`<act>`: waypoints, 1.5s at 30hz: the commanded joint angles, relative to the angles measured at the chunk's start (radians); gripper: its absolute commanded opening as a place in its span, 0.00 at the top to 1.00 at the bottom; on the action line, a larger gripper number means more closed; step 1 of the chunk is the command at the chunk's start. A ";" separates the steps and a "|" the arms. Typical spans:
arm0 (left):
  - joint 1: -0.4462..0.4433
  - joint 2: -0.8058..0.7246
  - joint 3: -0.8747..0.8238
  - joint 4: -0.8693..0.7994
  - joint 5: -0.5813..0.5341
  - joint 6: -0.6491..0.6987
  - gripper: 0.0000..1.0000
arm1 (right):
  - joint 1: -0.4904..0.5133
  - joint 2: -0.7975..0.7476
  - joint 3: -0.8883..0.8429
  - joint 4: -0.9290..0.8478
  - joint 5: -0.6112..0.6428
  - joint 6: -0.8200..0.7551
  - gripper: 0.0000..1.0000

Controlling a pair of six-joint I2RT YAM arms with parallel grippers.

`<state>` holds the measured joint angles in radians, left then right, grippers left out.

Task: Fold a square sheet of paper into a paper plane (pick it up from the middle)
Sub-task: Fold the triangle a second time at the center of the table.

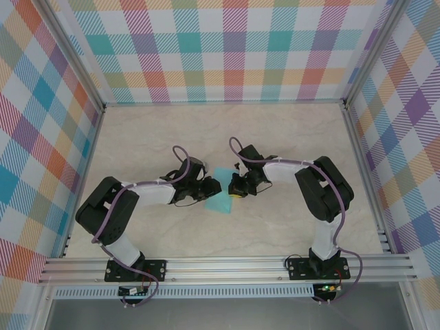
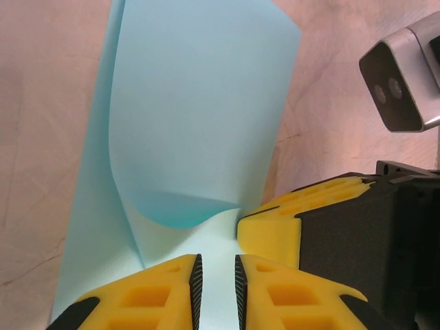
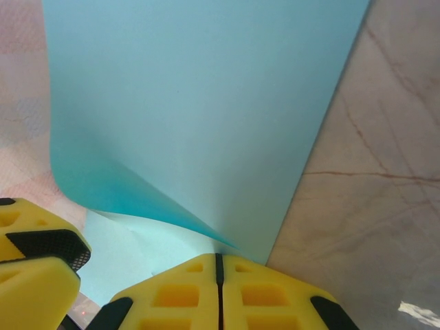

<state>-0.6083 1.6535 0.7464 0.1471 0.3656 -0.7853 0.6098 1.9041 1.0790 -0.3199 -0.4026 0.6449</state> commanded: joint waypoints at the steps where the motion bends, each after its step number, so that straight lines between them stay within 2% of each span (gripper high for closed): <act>1: -0.015 0.031 0.004 0.039 0.008 -0.004 0.78 | 0.003 0.097 -0.033 -0.059 0.128 -0.036 0.93; 7: -0.034 0.073 -0.002 0.028 -0.040 0.028 0.78 | 0.004 0.127 -0.031 -0.070 0.119 -0.049 0.94; 19: -0.035 0.048 -0.020 -0.102 -0.273 0.019 0.81 | 0.004 0.158 -0.019 -0.119 0.213 -0.062 0.95; 30: 0.000 0.098 0.075 -0.156 -0.287 0.063 0.81 | 0.002 0.180 -0.007 -0.175 0.276 -0.091 0.95; 38: 0.072 0.140 0.103 -0.161 -0.232 0.093 0.80 | 0.002 0.203 0.002 -0.191 0.294 -0.105 0.96; 45: 0.100 0.152 0.160 -0.202 -0.210 0.131 0.79 | 0.002 0.204 0.002 -0.186 0.295 -0.111 0.96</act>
<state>-0.5468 1.7664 0.8738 0.0177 0.2409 -0.7002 0.6109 1.9659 1.1587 -0.4019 -0.3820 0.5621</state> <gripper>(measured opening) 0.209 0.047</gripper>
